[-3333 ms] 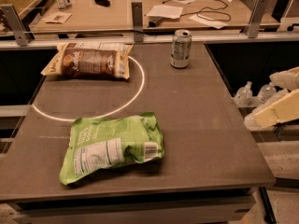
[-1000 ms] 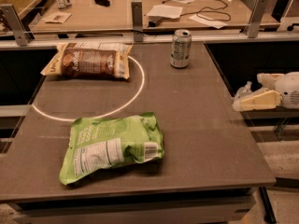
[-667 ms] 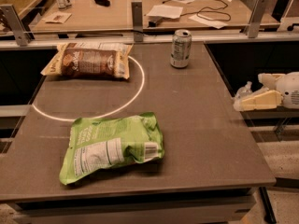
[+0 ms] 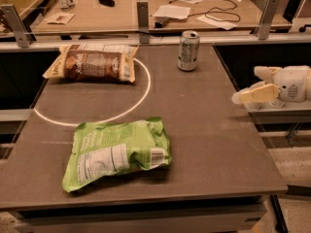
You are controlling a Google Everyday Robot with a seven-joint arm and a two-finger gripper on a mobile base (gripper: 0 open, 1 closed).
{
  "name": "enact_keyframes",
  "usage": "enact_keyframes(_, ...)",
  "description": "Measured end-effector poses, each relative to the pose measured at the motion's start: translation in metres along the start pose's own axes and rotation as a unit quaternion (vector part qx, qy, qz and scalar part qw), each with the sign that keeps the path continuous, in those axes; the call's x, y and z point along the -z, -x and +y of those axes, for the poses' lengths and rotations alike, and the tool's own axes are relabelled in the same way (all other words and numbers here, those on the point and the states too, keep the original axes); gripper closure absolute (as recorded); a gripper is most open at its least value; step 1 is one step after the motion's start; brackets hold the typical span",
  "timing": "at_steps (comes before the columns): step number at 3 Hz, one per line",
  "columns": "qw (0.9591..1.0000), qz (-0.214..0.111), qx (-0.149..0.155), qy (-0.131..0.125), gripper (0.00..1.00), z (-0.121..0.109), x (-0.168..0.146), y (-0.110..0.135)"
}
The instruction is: Move 7up can near green rice chip bag
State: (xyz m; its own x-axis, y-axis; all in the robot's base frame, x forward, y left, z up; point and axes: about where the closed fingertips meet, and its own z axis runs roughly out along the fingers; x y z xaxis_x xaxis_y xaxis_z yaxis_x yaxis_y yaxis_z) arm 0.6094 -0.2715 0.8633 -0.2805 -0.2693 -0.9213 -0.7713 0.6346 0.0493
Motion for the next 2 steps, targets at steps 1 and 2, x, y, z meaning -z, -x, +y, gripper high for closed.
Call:
enact_keyframes(1,0.9972,-0.046,0.045,0.038,0.00,-0.009,-0.024,0.036)
enact_keyframes(2,0.9930,-0.068,0.072,0.064,0.00,-0.019,-0.047,0.063)
